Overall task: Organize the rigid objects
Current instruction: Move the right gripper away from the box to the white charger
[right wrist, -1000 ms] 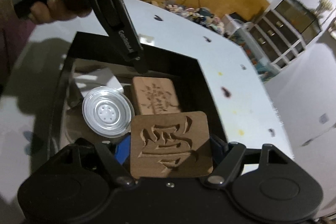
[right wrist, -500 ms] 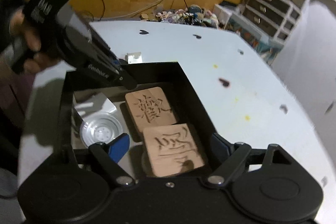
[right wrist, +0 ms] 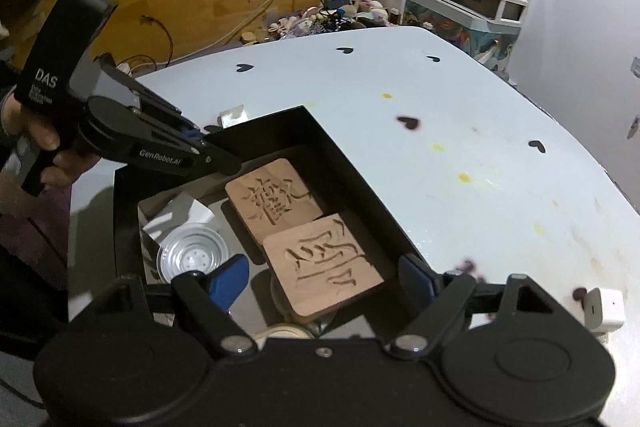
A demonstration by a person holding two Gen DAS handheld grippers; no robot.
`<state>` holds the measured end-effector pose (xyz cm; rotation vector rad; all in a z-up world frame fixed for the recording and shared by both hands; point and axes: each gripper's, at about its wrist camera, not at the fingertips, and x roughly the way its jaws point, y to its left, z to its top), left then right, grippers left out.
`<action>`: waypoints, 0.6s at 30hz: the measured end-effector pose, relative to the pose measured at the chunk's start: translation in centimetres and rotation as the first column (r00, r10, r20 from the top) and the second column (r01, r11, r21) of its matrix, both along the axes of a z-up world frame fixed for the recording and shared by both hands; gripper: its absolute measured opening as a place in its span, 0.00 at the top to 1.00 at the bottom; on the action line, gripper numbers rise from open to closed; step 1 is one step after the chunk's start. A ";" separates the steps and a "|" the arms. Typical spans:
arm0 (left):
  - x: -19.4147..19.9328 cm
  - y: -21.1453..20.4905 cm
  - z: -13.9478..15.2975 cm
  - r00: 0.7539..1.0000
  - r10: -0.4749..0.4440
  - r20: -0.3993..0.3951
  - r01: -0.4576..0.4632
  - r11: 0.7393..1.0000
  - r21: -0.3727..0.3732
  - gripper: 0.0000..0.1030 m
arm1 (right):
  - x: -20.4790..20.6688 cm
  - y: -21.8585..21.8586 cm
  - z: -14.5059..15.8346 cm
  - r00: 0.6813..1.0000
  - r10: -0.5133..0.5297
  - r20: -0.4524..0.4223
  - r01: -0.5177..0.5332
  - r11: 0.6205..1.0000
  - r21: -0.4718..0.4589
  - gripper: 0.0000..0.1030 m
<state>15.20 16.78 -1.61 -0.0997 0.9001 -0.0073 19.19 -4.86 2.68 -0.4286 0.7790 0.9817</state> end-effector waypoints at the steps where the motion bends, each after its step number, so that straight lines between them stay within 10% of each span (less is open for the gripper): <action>1: 0.0 0.0 0.0 1.000 0.001 0.000 -0.001 1.000 0.000 0.96 | 0.1 -0.1 0.1 1.000 -0.005 -0.003 0.005 1.000 0.005 0.19; 18: -0.1 0.1 0.0 1.000 0.001 -0.001 -0.001 1.000 -0.002 0.96 | 5.0 -6.2 1.8 0.953 -0.301 0.024 0.299 0.951 0.075 0.13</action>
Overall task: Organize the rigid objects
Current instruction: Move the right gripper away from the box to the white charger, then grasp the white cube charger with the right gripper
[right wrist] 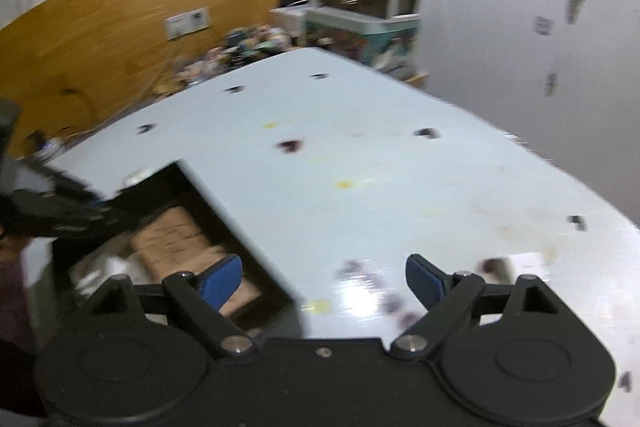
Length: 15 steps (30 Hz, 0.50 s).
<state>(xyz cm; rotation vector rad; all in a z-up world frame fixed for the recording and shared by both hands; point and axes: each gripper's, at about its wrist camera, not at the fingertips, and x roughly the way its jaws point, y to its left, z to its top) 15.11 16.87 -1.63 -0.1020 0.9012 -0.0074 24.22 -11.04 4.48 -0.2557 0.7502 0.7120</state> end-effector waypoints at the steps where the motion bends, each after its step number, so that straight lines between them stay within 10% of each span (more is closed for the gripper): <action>1: 0.0 0.1 0.0 1.000 0.000 0.000 0.000 1.000 -0.001 0.96 | 0.5 -0.5 -0.2 0.999 -0.032 0.017 0.032 0.999 -0.009 0.13; 15: 0.0 0.1 -0.1 1.000 -0.002 -0.002 0.002 1.000 -0.005 0.96 | 9.2 -6.5 -5.9 0.969 -0.234 0.078 0.241 0.966 -0.090 0.22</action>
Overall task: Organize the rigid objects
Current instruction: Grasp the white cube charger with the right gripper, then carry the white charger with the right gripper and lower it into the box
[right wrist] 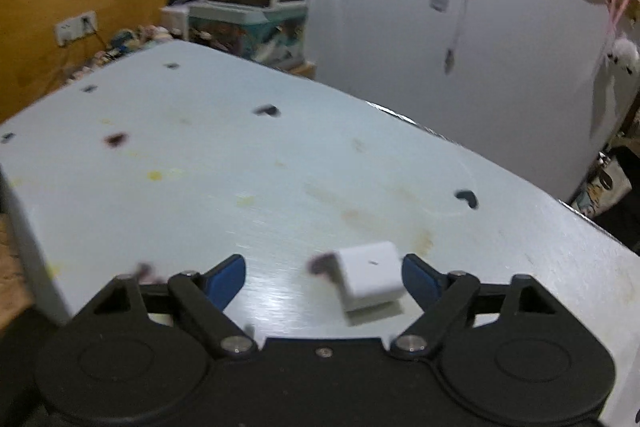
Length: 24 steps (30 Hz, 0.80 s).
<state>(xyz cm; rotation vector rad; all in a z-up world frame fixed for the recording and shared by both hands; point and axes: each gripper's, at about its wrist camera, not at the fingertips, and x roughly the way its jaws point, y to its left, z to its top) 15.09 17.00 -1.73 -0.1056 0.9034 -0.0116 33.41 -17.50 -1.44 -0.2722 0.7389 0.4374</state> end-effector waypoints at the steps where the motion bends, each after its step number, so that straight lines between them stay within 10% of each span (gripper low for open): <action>1: 0.0 0.0 0.0 1.000 0.000 0.000 0.000 1.000 -0.001 0.96 | 0.7 -0.4 -0.6 1.000 -0.019 -0.008 0.019 1.000 -0.005 0.24; 24: 0.4 -0.2 0.1 1.000 0.011 -0.018 -0.011 1.000 0.004 0.96 | 4.1 -2.3 -3.3 0.998 0.017 -0.057 -0.015 0.999 0.039 0.40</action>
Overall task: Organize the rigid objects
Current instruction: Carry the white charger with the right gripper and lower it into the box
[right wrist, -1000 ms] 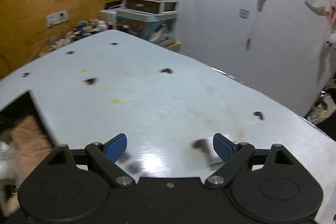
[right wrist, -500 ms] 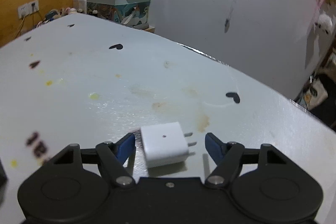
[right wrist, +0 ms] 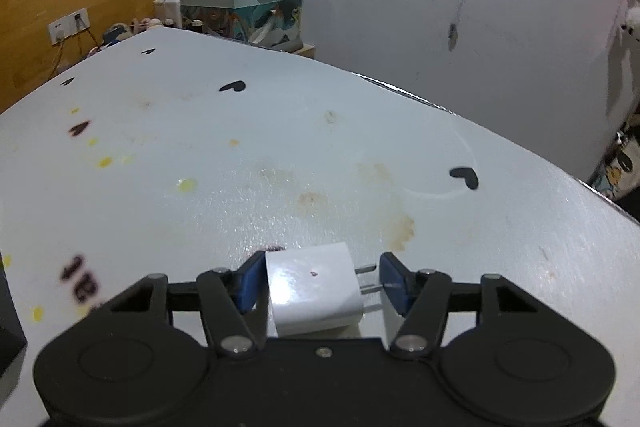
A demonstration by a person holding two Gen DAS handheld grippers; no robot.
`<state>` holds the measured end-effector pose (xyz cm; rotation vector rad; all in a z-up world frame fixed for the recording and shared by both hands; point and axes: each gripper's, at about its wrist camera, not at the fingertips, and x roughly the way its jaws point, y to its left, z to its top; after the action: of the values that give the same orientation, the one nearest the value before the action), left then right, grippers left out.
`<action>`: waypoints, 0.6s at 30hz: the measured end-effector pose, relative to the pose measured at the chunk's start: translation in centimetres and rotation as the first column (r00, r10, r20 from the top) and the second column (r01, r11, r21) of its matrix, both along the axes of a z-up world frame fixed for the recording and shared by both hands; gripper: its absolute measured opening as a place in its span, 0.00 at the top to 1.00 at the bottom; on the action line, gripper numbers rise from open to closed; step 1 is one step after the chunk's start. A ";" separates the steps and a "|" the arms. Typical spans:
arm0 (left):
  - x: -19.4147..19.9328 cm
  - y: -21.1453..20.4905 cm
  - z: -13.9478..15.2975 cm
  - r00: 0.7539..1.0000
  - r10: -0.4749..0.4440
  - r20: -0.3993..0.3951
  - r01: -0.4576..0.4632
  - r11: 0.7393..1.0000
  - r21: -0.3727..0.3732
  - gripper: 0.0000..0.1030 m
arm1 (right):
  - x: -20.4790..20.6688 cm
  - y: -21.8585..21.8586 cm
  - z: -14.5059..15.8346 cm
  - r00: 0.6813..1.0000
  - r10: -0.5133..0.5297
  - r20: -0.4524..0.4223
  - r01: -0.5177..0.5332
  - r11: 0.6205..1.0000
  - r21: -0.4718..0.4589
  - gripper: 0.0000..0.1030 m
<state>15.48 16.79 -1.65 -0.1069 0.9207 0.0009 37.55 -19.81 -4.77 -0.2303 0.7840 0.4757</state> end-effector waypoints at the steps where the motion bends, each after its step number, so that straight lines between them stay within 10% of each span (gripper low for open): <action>1: 0.0 0.0 0.0 1.000 0.000 0.000 0.000 1.000 -0.001 0.96 | -0.1 0.0 0.1 1.000 -0.014 -0.005 0.014 1.000 -0.003 0.40; 7: 0.1 0.0 0.0 1.000 0.001 0.001 -0.001 1.000 -0.004 0.96 | -2.6 1.0 2.1 1.000 -0.012 -0.003 0.012 1.000 0.018 0.40; 18: -0.1 0.1 0.0 1.000 -0.002 0.009 0.002 1.000 -0.009 0.96 | -12.2 7.0 9.7 0.952 0.298 0.072 -0.306 0.935 0.181 0.40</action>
<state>15.37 16.91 -1.65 -0.1142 0.9117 -0.0058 25.37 -12.76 4.92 -0.1826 0.6574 0.8307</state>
